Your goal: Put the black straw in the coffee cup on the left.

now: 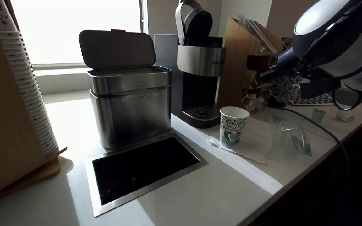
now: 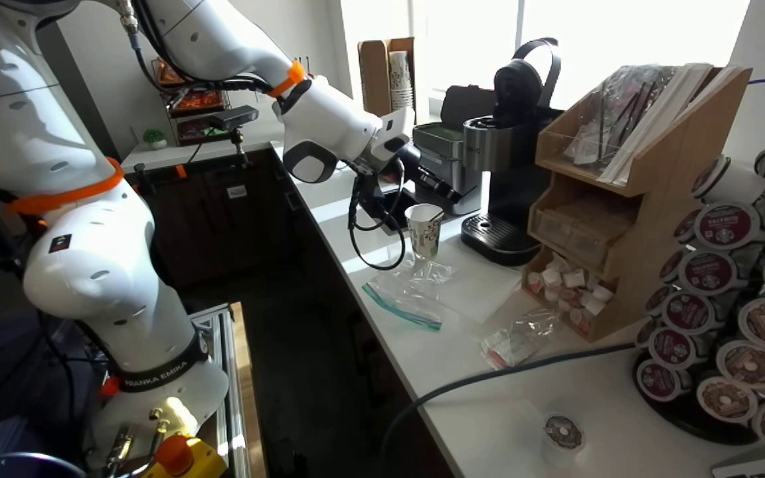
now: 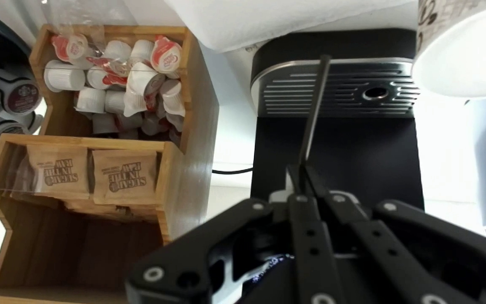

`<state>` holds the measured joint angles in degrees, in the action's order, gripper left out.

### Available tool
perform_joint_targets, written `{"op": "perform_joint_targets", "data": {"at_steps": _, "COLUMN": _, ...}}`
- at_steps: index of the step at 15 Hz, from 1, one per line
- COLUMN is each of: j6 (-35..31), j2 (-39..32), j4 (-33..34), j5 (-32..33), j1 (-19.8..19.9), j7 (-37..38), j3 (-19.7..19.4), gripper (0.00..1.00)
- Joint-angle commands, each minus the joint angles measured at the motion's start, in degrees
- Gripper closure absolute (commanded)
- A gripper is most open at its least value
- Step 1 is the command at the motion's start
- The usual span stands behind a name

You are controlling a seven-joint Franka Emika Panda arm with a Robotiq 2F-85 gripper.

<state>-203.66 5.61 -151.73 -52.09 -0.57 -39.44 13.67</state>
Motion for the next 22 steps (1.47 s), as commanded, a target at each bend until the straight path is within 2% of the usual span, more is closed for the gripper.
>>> {"op": "perform_joint_targets", "data": {"at_steps": 1, "j6": -2.06, "j2": -2.01, "j4": 2.29, "j5": -3.93, "j1": -0.43, "j7": -1.49, "j3": 2.41, "gripper": 0.99}}
{"op": "perform_joint_targets", "data": {"at_steps": 11, "j6": -5.89, "j2": -10.37, "j4": 8.03, "j5": -6.41, "j1": -2.13, "j7": -3.02, "j3": 6.37, "gripper": 0.99}}
{"op": "perform_joint_targets", "data": {"at_steps": 22, "j6": -8.96, "j2": -15.97, "j4": 12.12, "j5": -10.05, "j1": -7.27, "j7": -5.11, "j3": 5.65, "gripper": 0.99}}
